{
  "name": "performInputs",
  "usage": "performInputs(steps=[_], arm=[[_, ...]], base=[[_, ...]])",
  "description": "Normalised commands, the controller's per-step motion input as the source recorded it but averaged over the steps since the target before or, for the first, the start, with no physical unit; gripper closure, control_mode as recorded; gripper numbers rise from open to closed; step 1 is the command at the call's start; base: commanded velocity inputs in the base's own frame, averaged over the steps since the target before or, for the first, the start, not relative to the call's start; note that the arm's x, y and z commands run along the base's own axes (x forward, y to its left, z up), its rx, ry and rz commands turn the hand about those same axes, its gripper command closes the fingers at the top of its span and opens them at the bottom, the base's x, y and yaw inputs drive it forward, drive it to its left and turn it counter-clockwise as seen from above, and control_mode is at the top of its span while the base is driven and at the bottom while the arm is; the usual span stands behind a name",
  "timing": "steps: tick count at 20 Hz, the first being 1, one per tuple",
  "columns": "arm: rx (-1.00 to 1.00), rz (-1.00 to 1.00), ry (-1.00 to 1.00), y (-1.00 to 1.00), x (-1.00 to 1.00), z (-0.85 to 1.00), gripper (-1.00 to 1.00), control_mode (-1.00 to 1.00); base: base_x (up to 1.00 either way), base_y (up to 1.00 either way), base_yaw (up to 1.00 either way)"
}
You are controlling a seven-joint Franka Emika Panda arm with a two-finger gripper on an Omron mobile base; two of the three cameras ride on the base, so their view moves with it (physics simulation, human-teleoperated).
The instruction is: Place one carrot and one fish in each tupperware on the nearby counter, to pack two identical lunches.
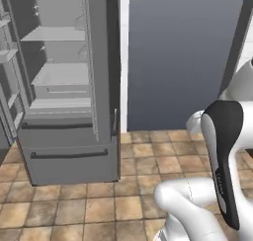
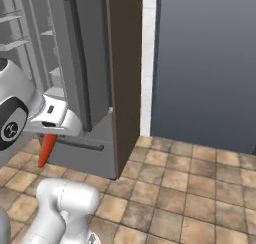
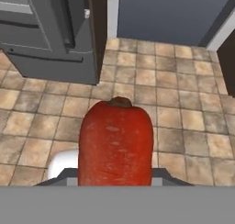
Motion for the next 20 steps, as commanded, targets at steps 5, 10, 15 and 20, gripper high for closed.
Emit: performInputs(steps=[5, 10, 15, 20], arm=[[0.0, 0.0, 0.0, 0.0, 0.0, 0.0, 1.0, 1.0], [0.0, 0.0, 0.0, 0.0, 0.0, 0.0, 1.0, 1.0], [0.0, 0.0, 0.0, 0.0, 0.0, 0.0, 1.0, 1.0], [0.0, 0.0, 0.0, 0.0, 0.0, 0.0, 1.0, 1.0]], base=[[-0.01, -1.0, 0.09], [-0.02, -0.94, 0.52], [-0.13, -0.59, 0.74], [-0.41, -0.43, 0.83]])
